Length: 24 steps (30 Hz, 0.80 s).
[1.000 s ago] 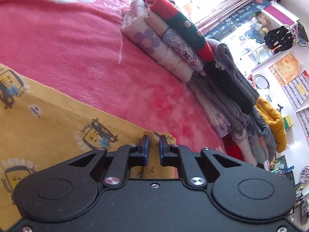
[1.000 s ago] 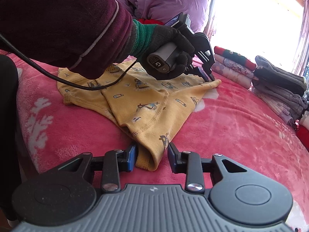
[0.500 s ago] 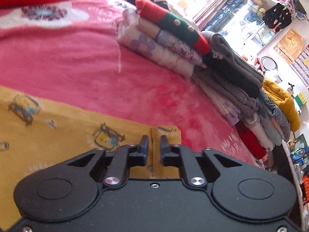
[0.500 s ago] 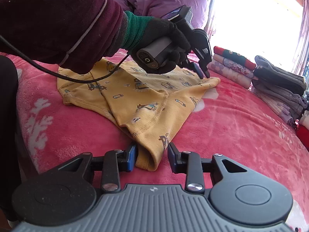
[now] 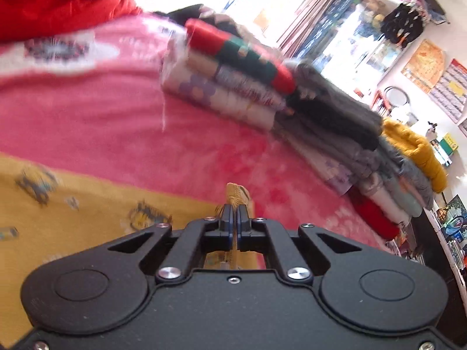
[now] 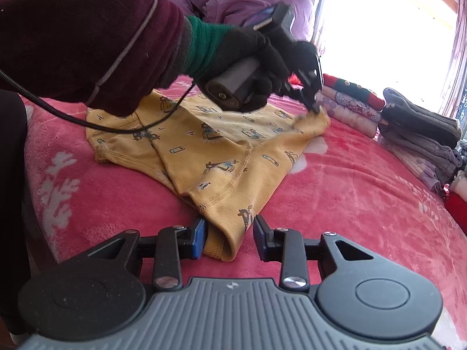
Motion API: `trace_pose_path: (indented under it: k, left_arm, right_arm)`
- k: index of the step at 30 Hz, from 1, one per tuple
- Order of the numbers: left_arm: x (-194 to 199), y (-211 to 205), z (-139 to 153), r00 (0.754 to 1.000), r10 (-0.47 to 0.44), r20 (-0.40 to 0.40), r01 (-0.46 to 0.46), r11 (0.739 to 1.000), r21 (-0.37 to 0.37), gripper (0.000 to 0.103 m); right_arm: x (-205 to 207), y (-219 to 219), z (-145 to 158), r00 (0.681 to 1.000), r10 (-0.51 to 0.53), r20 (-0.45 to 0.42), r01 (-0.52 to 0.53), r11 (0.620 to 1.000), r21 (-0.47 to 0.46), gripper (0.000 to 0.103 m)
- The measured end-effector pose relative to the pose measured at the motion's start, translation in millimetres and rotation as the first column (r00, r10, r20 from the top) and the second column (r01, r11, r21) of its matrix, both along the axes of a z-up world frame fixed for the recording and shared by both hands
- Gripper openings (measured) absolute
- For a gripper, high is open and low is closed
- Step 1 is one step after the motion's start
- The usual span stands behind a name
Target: Fold clothes
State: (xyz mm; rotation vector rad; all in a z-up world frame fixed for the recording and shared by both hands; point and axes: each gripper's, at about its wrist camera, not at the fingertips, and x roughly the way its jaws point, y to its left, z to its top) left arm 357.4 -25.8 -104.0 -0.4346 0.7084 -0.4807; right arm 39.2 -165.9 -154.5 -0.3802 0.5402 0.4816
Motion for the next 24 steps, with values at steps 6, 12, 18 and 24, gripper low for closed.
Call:
trace_pose_path:
  k: [6, 12, 18, 24]
  left_arm:
    - [-1, 1, 6, 0.998, 0.013, 0.06, -0.025, 0.979, 0.203, 0.0]
    - [8, 7, -23, 1.0, 0.027, 0.006, -0.028, 0.983, 0.18, 0.0]
    - [12, 10, -32, 0.999, 0.041, -0.024, -0.037, 0.986, 0.165, 0.001]
    - [-21, 35, -5, 0.997, 0.077, 0.02, -0.079, 0.986, 0.148, 0.004]
  right_arm:
    - [-2, 1, 0, 1.0, 0.01, 0.0, -0.01, 1.0, -0.009, 0.023]
    - [-3, 2, 0, 1.0, 0.017, -0.003, -0.018, 1.0, -0.023, 0.023]
    - [-2, 1, 2, 1.0, 0.019, -0.014, -0.019, 0.999, -0.028, 0.022]
    - [-4, -2, 7, 1.0, -0.006, 0.006, 0.007, 0.999, -0.033, 0.022]
